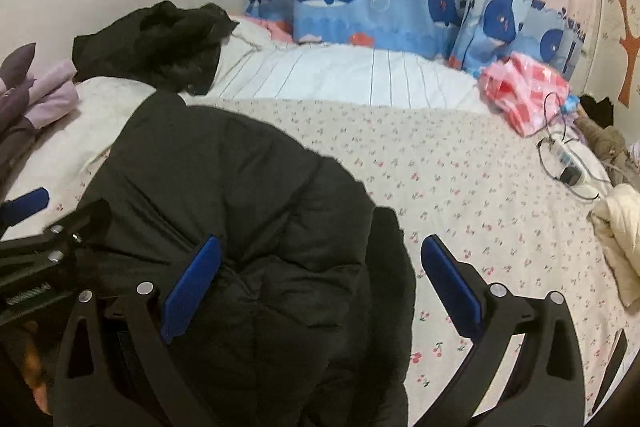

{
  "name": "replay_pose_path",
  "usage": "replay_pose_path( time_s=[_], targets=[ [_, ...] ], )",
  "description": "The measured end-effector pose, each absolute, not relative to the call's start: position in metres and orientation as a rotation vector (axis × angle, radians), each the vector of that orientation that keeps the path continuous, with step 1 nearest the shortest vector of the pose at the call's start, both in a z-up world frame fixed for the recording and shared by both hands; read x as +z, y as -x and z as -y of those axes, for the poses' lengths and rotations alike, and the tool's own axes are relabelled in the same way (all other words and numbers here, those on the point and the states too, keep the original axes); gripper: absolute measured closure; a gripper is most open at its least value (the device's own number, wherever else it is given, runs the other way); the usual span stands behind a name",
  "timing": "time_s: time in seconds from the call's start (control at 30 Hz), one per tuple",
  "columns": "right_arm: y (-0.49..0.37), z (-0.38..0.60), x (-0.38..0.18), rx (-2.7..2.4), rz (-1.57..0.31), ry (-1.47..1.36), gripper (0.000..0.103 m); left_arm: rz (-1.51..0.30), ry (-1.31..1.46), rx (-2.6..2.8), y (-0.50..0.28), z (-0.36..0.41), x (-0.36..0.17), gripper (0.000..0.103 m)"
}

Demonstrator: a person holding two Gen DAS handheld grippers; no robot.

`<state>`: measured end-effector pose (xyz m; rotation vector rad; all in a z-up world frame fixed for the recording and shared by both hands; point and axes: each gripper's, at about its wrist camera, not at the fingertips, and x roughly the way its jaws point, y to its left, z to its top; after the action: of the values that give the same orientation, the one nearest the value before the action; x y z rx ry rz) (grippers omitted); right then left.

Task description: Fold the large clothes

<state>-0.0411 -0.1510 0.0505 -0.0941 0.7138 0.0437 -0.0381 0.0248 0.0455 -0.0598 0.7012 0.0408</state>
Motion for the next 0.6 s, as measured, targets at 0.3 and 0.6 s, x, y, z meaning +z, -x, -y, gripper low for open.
replay_pose_path(
  time_s=[0.3, 0.6],
  targets=[
    [0.034, 0.153, 0.043, 0.043, -0.736, 0.078, 0.006, -0.728, 0.051, 0.039, 0.036, -0.022, 0.043, 0.007],
    [0.027, 0.155, 0.041, 0.045, -0.743, 0.062, 0.006, -0.729, 0.050, 0.037, 0.031, -0.021, 0.044, 0.007]
  ],
)
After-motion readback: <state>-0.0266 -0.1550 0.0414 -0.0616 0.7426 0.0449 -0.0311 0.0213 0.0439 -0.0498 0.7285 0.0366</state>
